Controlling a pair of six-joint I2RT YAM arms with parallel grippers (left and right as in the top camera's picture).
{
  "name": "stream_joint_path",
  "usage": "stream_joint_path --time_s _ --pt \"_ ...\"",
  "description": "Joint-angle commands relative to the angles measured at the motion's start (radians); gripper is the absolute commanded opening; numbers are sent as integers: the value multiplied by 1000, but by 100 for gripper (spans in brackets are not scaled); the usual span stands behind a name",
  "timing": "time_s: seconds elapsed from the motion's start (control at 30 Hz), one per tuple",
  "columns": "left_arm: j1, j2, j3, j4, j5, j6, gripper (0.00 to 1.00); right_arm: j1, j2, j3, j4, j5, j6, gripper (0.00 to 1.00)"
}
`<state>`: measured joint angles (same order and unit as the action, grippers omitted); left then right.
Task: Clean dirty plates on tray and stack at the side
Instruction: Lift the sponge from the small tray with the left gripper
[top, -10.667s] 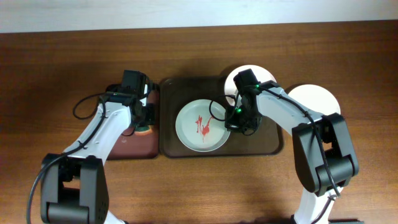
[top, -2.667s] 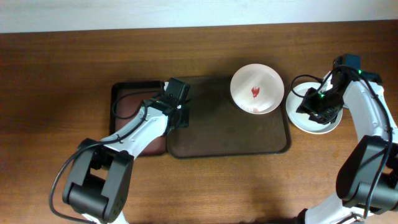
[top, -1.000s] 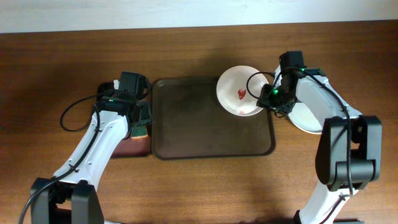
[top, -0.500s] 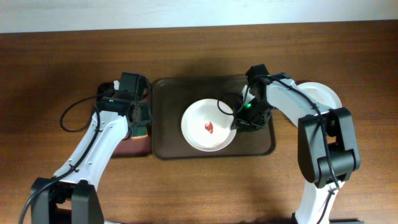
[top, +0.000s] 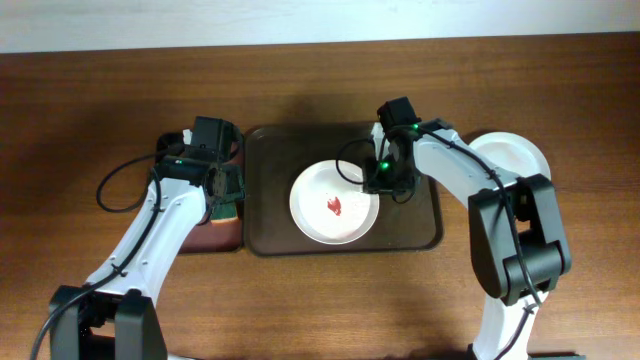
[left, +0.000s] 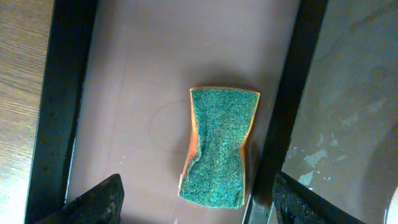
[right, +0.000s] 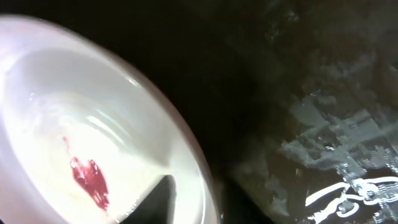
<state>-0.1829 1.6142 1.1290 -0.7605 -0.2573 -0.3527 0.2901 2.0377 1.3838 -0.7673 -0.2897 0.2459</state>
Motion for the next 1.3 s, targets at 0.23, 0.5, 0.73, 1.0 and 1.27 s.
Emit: stream_joint_path --time_s 0.23,0.5,0.73,1.0,1.27 --pt "3 10 -15 -19 10 2 75 19 19 -11 -82 79 387 4" --pt "3 97 -86 82 11 2 66 24 19 -11 -85 85 387 4" --pt "16 222 -86 167 138 -3 18 24 19 -11 -85 85 372 4" --pt "148 20 -70 158 384 193 0 24 19 -11 -85 85 361 4" --pt "186 -159 -70 216 397 280 0 24 19 -11 -90 85 360 4"
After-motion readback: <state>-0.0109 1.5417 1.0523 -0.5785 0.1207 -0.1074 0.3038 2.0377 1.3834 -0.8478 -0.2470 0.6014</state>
